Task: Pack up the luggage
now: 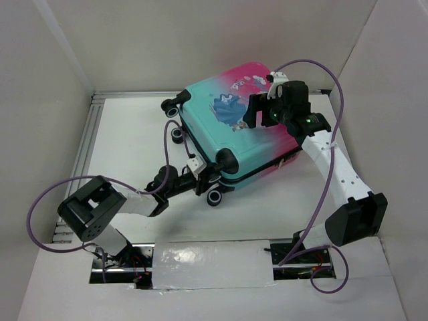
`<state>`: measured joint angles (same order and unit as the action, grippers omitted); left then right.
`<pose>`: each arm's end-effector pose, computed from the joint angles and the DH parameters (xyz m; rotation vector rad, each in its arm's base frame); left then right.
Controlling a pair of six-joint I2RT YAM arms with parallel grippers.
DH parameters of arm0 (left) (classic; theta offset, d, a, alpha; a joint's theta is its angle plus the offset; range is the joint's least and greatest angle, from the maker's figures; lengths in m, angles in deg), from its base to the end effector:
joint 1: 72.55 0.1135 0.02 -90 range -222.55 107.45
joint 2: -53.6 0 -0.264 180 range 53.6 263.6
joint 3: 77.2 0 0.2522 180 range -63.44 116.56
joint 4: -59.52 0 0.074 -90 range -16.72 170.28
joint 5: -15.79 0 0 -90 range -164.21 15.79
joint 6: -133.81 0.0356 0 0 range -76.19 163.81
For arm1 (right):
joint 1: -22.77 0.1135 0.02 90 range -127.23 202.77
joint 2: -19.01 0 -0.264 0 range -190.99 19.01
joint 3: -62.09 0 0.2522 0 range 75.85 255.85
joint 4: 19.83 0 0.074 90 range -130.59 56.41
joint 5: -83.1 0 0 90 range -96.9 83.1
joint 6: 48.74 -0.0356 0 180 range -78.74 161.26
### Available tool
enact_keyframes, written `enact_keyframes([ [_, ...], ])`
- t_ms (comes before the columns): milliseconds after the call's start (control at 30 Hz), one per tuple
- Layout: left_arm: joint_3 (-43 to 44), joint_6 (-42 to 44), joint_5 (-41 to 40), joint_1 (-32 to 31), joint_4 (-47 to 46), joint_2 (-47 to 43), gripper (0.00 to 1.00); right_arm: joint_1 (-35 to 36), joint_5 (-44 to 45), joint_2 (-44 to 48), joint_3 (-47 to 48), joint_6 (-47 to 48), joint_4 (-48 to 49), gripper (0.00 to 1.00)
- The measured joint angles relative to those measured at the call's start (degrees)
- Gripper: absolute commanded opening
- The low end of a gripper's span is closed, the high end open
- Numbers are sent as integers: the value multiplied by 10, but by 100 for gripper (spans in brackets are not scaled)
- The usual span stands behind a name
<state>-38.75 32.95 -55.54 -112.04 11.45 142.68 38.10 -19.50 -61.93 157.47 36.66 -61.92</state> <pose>0.2114 -0.1890 0.1777 0.6696 1.5586 -0.9310 0.3056 0.0918 0.3866 -0.3304 2.0433 0.4408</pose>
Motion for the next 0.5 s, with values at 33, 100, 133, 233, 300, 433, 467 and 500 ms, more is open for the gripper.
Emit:
enact_keyframes([
  [33, 0, -1, -3, -1, -2, 1, 32, 0, 0, 0, 0, 0, 0, 97],
  [100, 0, -2, -3, -2, -4, 1, 25, 0, 0, 0, 0, 0, 0, 97],
  [133, 0, -4, -3, -2, -4, 2, 21, 0, 0, -1, 0, 0, 0, 97],
  [233, 0, -13, -4, -3, -14, 8, 0, 0, 0, -3, 0, -2, 0, 97],
  [300, 0, -16, -4, -3, -17, 9, 0, 0, -1, -7, 0, -4, 0, 97],
  [433, -1, -24, -5, -3, -19, 9, 0, 0, -9, -10, 0, -8, -5, 97],
  [467, -2, -28, -5, -3, -21, 9, 0, 1, -14, -9, 0, -9, -8, 95],
  [500, -5, -31, -5, -3, -25, 9, 0, 3, -16, -8, 0, -9, -9, 95],
])
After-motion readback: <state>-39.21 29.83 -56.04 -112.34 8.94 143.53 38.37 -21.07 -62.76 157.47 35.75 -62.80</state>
